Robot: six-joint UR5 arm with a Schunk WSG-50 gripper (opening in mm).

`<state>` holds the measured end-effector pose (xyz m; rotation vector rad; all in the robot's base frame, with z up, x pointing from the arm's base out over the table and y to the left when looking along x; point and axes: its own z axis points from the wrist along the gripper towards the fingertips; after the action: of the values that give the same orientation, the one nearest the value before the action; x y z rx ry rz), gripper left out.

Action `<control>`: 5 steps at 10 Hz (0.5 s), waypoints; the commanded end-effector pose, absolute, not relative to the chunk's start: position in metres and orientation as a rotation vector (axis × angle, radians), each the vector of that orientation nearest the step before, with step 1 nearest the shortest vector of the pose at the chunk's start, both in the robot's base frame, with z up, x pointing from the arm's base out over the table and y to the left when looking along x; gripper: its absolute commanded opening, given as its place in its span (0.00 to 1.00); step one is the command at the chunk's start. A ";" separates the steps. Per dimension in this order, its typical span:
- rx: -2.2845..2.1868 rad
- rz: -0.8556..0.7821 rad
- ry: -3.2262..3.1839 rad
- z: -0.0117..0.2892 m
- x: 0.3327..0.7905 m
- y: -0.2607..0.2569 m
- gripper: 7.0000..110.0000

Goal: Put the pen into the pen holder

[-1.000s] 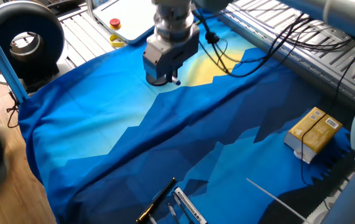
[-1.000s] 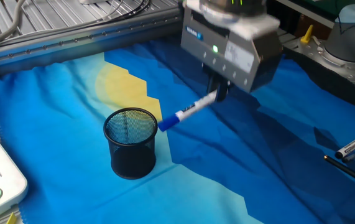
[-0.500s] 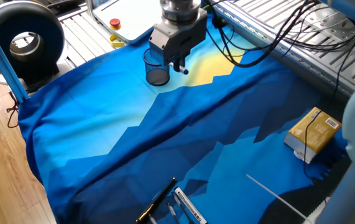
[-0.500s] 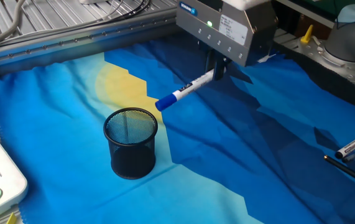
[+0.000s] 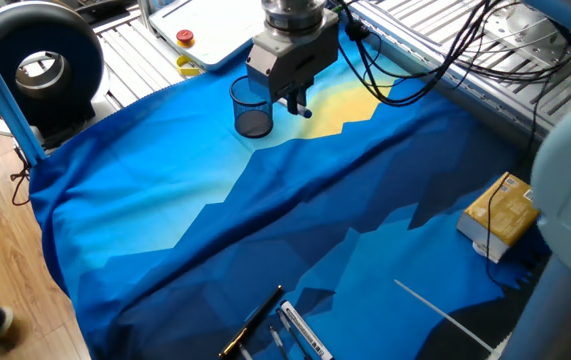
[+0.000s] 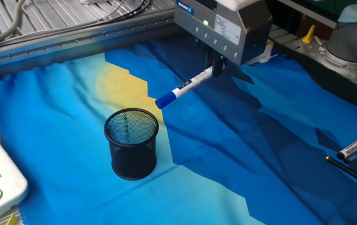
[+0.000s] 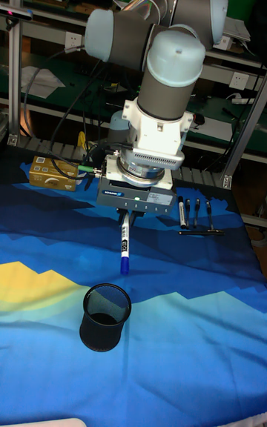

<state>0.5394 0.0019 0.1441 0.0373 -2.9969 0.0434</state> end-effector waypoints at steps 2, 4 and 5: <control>0.003 0.067 -2.935 0.136 0.535 -0.004 0.00; 0.017 0.086 -2.948 0.130 0.543 -0.008 0.00; 0.022 0.086 -2.958 0.128 0.547 -0.009 0.00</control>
<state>0.5401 -0.0069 0.1336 0.0192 -2.9526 0.0857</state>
